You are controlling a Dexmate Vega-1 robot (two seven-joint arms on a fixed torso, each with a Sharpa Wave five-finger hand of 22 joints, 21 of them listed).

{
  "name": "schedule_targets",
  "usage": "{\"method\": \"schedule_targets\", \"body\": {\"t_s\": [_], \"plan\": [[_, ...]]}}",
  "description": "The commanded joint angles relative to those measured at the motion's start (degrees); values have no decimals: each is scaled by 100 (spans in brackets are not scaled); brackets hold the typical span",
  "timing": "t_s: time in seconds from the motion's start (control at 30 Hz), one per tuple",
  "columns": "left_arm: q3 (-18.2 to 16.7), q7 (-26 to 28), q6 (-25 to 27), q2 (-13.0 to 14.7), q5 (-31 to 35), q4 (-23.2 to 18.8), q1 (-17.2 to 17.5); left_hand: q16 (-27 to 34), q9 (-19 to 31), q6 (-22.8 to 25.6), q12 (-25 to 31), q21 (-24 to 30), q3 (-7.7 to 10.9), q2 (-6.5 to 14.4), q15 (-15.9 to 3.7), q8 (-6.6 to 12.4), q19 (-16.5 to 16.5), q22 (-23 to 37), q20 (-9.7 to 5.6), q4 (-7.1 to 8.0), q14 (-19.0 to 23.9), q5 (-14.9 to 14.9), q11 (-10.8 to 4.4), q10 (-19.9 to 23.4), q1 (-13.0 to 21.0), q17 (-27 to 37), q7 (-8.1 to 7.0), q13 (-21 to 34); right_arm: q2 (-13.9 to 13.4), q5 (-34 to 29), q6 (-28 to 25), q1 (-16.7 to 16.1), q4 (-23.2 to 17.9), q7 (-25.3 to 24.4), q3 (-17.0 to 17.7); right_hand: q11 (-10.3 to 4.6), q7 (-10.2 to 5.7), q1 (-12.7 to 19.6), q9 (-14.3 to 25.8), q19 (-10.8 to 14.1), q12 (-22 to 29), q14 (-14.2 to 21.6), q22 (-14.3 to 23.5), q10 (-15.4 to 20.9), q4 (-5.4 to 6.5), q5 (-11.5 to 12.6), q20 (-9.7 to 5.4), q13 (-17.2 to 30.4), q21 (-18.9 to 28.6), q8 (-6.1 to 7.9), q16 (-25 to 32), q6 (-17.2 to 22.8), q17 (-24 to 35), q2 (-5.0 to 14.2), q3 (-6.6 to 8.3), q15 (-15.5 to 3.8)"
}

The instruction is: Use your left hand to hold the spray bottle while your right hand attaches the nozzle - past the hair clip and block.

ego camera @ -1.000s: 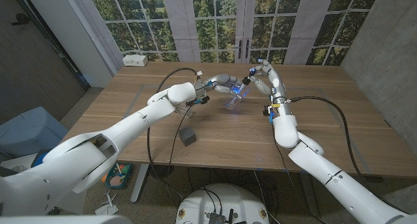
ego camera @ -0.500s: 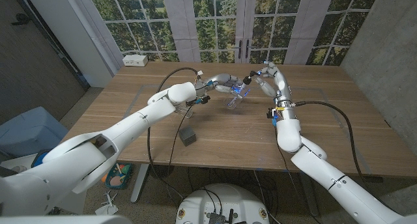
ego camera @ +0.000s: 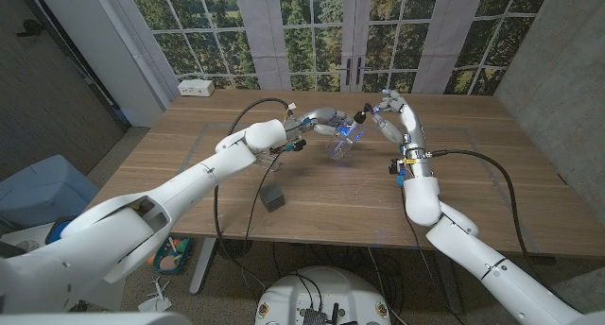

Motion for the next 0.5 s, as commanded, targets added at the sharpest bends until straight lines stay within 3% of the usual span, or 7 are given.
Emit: {"method": "schedule_targets", "body": {"t_s": [0.03,0.2,0.5], "plan": [[-2,41,139,42,41,-112,38,-7,6,2326,29,42,156,1094,-820,23,-20,14,-12,191,-28,38,-670,625,1021,16,-278,18,-87,118,322,104,29,469,-77,-19,18,96,88,-13,-8,-26,8,52,-8,41,3,28,-8,87,-5,29,-1,-22,61,-22],[5,37,143,27,37,-65,22,-8,5,2326,26,46,155,1096,-818,21,-23,14,-15,191,-36,38,-665,616,1022,18,-269,18,-53,63,408,157,65,529,-99,-20,10,106,215,-41,-34,-44,6,24,-7,64,4,32,-32,151,-12,-108,-11,-37,83,-17],[4,20,59,9,3,40,-7,-8,7,2324,27,51,154,1097,-816,18,-32,13,-11,190,-42,38,-663,612,1024,18,-269,18,44,-44,188,243,68,565,-105,-57,-120,80,-9,-24,-129,-111,5,-191,-3,122,35,35,-68,-168,-43,-742,-45,-67,170,26]]}}
